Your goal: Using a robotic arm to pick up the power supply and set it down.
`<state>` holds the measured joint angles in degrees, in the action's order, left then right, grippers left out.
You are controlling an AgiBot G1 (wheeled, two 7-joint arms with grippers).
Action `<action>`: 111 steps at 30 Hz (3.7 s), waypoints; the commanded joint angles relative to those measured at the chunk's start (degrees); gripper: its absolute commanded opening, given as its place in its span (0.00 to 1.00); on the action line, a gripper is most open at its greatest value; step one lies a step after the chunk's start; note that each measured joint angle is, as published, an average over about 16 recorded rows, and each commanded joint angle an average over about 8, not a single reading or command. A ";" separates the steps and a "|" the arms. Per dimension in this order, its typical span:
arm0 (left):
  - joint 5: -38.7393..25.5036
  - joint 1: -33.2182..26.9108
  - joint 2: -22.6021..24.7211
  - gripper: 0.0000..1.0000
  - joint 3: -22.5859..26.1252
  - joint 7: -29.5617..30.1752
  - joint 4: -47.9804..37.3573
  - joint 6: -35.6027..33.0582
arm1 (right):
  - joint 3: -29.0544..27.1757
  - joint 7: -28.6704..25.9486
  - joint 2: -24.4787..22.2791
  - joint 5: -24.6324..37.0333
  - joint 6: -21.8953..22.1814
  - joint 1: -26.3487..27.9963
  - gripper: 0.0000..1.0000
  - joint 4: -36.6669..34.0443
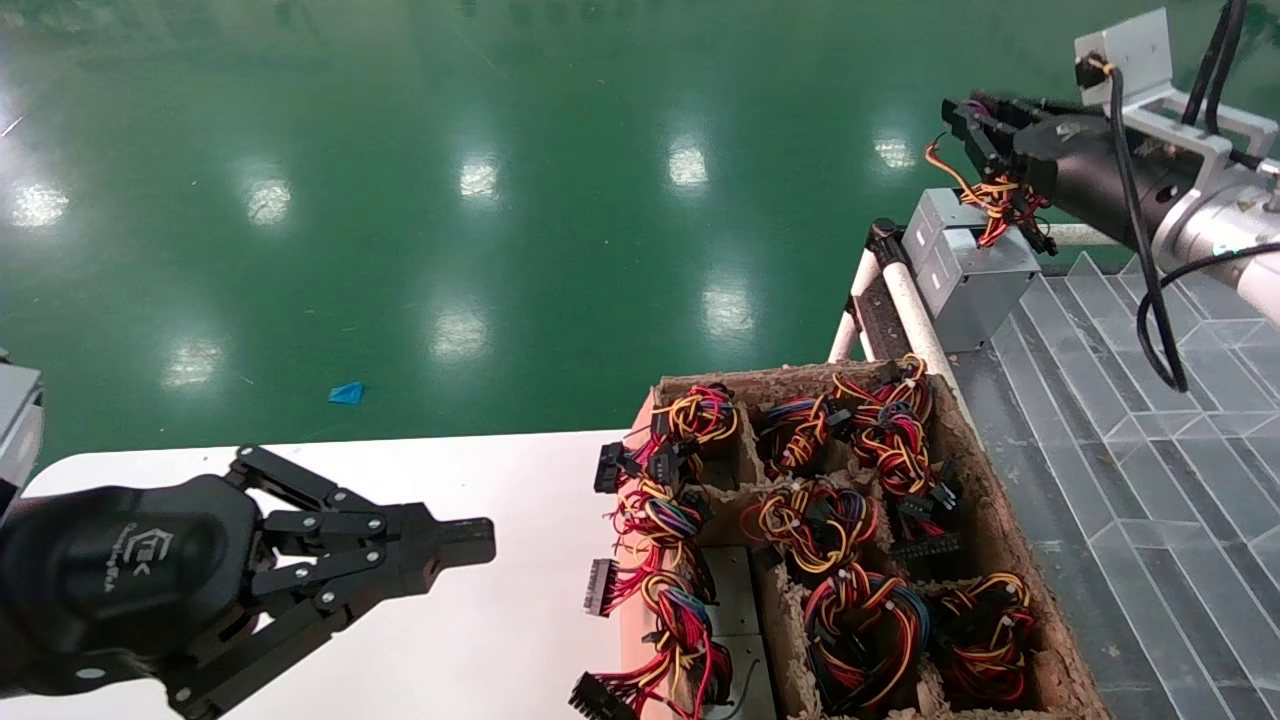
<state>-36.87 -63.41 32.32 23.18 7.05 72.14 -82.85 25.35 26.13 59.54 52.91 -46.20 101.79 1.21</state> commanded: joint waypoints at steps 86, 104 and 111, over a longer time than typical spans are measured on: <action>0.01 0.01 -0.01 1.00 0.01 -0.01 -0.01 0.02 | -9.60 -37.39 -25.02 -11.39 -40.30 -41.08 1.00 73.73; 0.01 0.01 -0.01 1.00 0.01 -0.01 -0.01 0.02 | -9.40 -36.87 -24.59 -11.13 -39.58 -40.34 1.00 72.49; 0.01 0.01 -0.01 1.00 0.01 -0.01 -0.02 0.02 | -9.37 -36.82 -24.54 -11.10 -39.48 -40.24 1.00 72.34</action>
<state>-36.85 -63.40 32.31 23.19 7.04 72.13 -82.83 15.98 -10.69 35.00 41.81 -85.69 61.55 73.56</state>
